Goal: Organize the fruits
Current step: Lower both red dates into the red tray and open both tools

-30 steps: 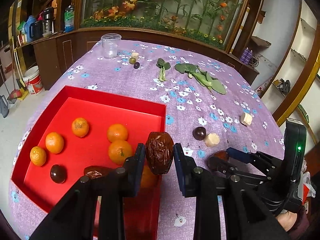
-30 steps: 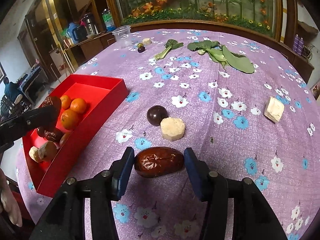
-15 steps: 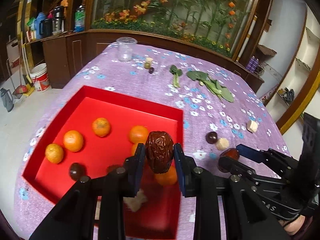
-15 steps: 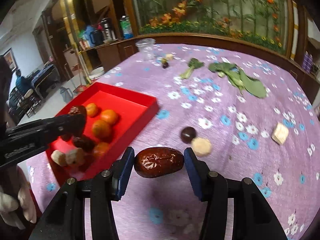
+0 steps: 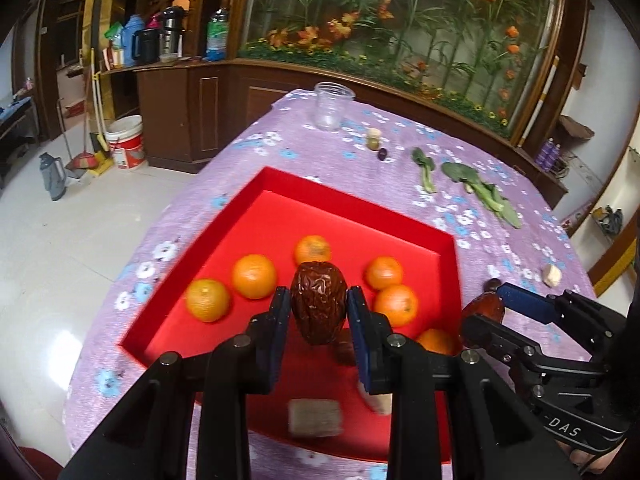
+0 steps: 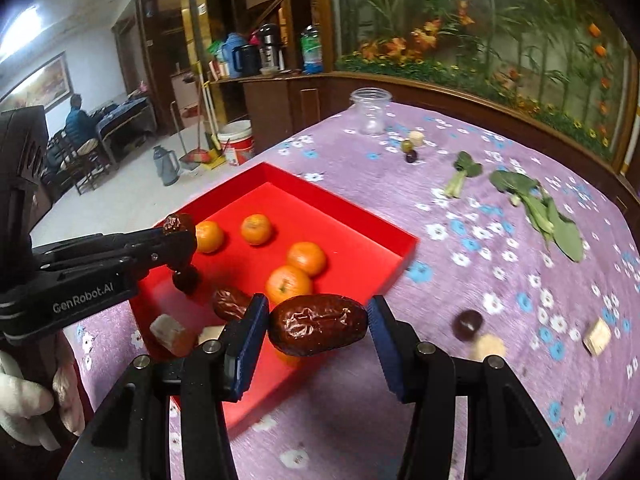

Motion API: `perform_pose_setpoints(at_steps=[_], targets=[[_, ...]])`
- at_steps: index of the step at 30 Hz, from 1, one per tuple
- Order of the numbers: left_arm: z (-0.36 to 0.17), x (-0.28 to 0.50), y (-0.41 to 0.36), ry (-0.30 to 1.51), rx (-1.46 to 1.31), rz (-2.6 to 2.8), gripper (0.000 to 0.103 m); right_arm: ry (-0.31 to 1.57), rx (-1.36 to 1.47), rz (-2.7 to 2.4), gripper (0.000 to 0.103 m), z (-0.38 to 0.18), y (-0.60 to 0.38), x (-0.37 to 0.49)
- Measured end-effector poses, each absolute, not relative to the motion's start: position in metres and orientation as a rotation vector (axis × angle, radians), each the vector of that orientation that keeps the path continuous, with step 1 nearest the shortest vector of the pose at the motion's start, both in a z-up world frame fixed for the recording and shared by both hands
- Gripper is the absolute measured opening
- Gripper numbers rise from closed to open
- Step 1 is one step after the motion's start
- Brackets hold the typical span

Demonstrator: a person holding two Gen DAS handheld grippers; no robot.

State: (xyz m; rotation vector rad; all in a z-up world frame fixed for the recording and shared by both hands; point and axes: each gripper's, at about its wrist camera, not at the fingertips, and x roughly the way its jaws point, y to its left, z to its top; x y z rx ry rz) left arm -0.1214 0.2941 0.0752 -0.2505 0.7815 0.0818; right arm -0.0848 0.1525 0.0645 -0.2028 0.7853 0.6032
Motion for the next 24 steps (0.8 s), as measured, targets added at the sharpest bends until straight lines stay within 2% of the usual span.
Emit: perform_pose_setpoints(at_steps=[24], targets=[[0.052,-0.102,0.311,0.823,-0.201,0.155,0.028,0.822,-0.218,0.633,0.056,0.048,0.209,-0.045]])
